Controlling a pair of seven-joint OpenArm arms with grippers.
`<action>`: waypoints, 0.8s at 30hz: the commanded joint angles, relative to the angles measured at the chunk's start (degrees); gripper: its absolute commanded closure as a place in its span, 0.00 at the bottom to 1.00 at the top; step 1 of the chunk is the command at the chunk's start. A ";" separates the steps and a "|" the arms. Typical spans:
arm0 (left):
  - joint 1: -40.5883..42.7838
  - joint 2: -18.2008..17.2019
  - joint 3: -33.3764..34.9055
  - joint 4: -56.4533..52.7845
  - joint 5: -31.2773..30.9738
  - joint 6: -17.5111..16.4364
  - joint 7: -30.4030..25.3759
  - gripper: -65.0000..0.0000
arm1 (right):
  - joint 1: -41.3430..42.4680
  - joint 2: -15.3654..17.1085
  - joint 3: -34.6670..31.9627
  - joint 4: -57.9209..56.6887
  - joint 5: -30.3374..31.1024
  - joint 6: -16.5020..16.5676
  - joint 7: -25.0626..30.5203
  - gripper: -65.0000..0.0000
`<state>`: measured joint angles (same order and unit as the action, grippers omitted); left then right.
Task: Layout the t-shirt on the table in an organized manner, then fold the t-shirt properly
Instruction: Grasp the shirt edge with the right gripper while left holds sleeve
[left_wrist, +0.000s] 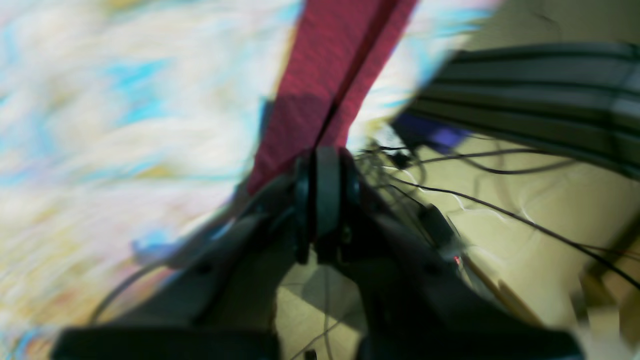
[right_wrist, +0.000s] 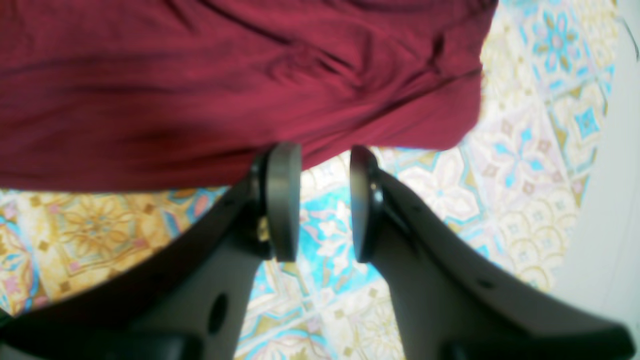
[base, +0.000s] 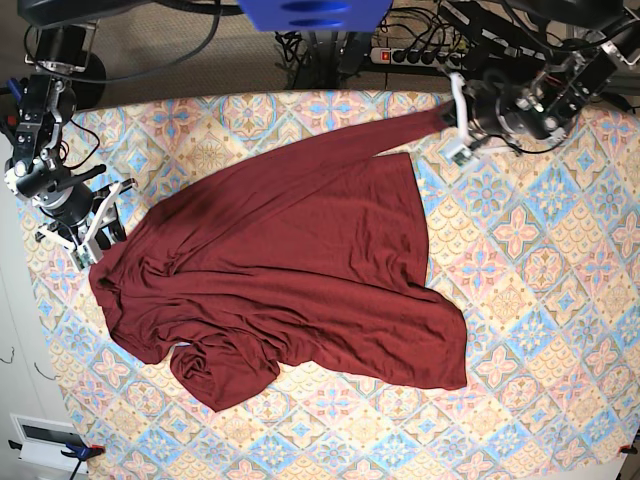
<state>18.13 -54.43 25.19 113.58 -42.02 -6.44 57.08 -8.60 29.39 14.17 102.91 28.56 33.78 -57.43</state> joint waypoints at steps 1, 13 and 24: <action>1.17 -0.82 -3.78 0.93 -0.22 -0.20 -0.68 1.00 | 0.91 1.07 0.46 0.78 0.76 -0.15 1.03 0.75; 5.65 -0.91 -16.18 0.84 -0.13 -0.20 -0.42 1.00 | 2.93 0.99 -7.27 -2.91 -6.45 -0.15 1.30 0.75; 6.79 -0.99 -16.18 0.57 1.45 -0.20 -0.33 1.00 | 15.59 -4.99 -9.82 -15.31 -18.49 -0.24 1.39 0.54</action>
<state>24.95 -54.41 9.61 113.47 -40.47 -6.70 57.21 5.91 23.20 3.84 86.70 10.26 33.85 -56.51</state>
